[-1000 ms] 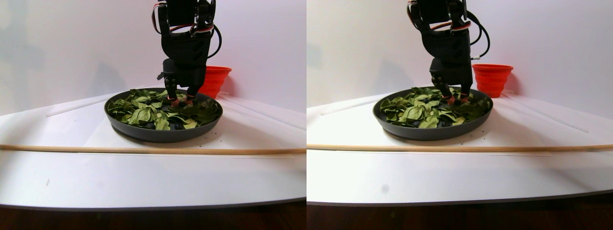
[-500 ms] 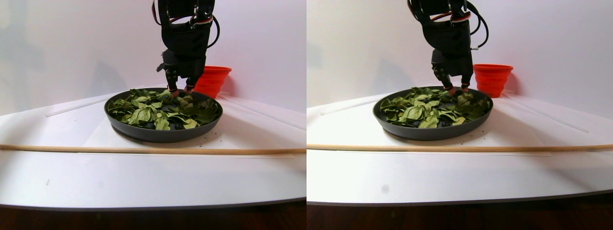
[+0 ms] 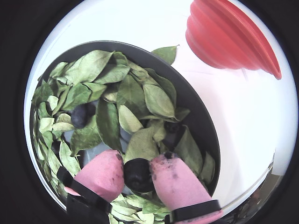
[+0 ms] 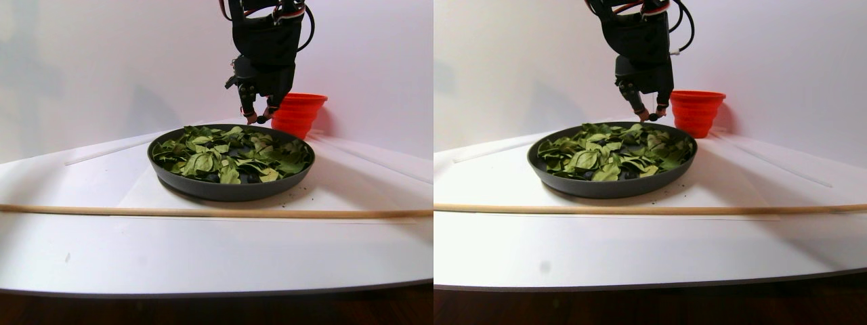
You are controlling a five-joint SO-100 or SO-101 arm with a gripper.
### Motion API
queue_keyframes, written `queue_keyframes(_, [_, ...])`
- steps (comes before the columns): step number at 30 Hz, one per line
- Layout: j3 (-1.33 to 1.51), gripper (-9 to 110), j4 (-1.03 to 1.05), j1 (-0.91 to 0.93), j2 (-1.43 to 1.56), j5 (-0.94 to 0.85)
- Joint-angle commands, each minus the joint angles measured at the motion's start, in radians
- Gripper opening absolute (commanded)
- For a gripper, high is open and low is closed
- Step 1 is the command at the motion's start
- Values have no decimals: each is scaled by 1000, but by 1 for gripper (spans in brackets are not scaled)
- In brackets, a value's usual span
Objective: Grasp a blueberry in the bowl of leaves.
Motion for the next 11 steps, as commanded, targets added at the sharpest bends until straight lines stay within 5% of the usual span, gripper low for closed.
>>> queue_keyframes(1, [-80, 9, 14, 34, 141, -6])
queue_keyframes(11, [-97, 9, 23, 54, 153, -18])
